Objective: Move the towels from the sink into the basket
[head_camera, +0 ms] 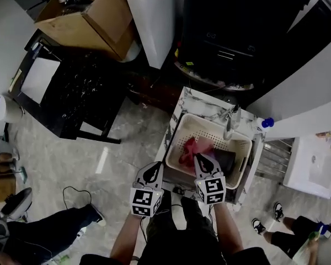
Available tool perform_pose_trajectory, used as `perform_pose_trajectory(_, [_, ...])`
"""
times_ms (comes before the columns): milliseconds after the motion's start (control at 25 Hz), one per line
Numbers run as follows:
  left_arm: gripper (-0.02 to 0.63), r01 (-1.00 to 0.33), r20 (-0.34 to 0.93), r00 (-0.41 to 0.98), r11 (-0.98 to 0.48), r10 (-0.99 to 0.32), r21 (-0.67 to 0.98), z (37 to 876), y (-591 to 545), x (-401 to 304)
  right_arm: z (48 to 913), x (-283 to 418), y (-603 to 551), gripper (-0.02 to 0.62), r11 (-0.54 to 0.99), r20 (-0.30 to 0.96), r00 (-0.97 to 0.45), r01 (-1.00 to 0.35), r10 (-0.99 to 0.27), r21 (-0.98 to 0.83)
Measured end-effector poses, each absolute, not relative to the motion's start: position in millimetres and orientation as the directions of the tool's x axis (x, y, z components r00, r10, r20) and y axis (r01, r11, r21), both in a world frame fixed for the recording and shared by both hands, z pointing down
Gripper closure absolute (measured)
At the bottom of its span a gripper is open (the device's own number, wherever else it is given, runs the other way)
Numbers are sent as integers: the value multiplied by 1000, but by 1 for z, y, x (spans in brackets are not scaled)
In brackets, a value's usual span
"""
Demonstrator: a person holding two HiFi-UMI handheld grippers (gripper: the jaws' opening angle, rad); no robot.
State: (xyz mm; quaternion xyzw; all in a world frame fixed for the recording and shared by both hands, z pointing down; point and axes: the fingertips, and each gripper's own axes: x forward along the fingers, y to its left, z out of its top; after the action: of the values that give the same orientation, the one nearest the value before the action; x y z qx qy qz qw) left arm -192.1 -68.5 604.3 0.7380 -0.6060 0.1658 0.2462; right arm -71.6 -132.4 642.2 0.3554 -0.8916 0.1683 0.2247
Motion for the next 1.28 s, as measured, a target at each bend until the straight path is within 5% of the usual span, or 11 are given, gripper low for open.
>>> perform_pose_trajectory(400, [598, -971, 563, 233, -155, -793, 184, 618, -70, -192, 668, -69, -135, 541, 666, 558, -622, -729, -549, -157])
perform_pose_trajectory(480, [598, -971, 560, 233, -155, -795, 183, 617, -71, -191, 667, -67, -135, 426, 665, 553, -626, -729, -550, -165])
perform_pose_trajectory(640, [598, -970, 548, 234, -159, -803, 182, 612, -71, -189, 658, -61, -138, 390, 660, 529, -626, -735, -572, -155])
perform_pose_trajectory(1000, [598, -967, 510, 251, -194, -823, 163, 588, -76, -173, 611, -39, -142, 396, 653, 447, -630, -747, -634, -126])
perform_pose_trajectory(1280, [598, -962, 438, 271, -241, -857, 125, 547, -86, -153, 559, -9, -148, 474, 624, 359, -603, -779, -712, -71])
